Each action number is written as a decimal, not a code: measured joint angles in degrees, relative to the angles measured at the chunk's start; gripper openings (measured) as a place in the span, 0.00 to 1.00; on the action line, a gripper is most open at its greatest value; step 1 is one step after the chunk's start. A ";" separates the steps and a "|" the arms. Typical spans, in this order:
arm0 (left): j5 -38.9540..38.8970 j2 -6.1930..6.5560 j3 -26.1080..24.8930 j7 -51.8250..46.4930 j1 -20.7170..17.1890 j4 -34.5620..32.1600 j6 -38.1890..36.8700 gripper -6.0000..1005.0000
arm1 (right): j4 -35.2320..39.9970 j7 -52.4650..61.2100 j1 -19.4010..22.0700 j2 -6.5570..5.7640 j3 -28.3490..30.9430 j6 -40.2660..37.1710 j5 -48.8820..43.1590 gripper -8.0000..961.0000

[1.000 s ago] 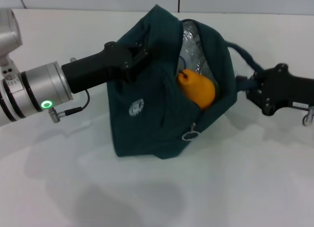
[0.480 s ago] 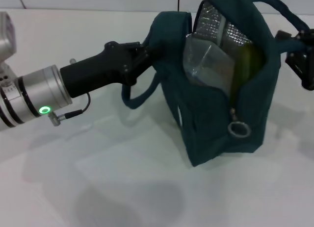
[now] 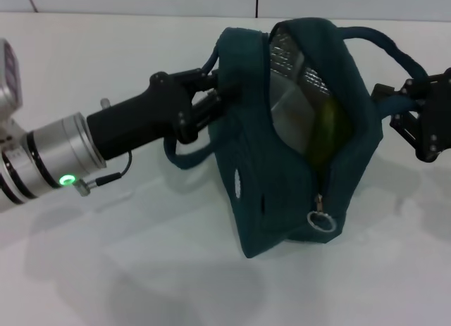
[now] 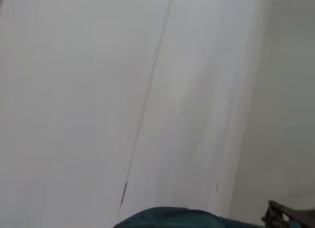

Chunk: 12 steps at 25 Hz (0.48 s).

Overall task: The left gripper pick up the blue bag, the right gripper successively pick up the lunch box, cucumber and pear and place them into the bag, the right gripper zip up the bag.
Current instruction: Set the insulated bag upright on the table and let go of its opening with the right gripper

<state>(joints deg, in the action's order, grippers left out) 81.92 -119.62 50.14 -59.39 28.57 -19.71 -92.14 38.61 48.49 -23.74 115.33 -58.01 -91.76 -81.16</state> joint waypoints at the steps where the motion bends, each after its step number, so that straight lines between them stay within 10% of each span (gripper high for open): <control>1: -0.05 0.00 0.01 1.66 0.00 0.72 -0.13 0.16 | -0.01 0.00 -0.03 0.02 0.00 -0.01 0.05 0.03; 12: -2.75 0.00 -0.39 5.52 -0.56 3.46 1.03 0.57 | -0.11 -0.52 -0.76 -0.01 -1.52 0.50 -0.29 0.05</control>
<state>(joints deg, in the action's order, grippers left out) 79.17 -119.62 49.75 -53.86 28.00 -16.24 -91.11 38.51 47.97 -24.49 115.32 -59.53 -91.26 -81.45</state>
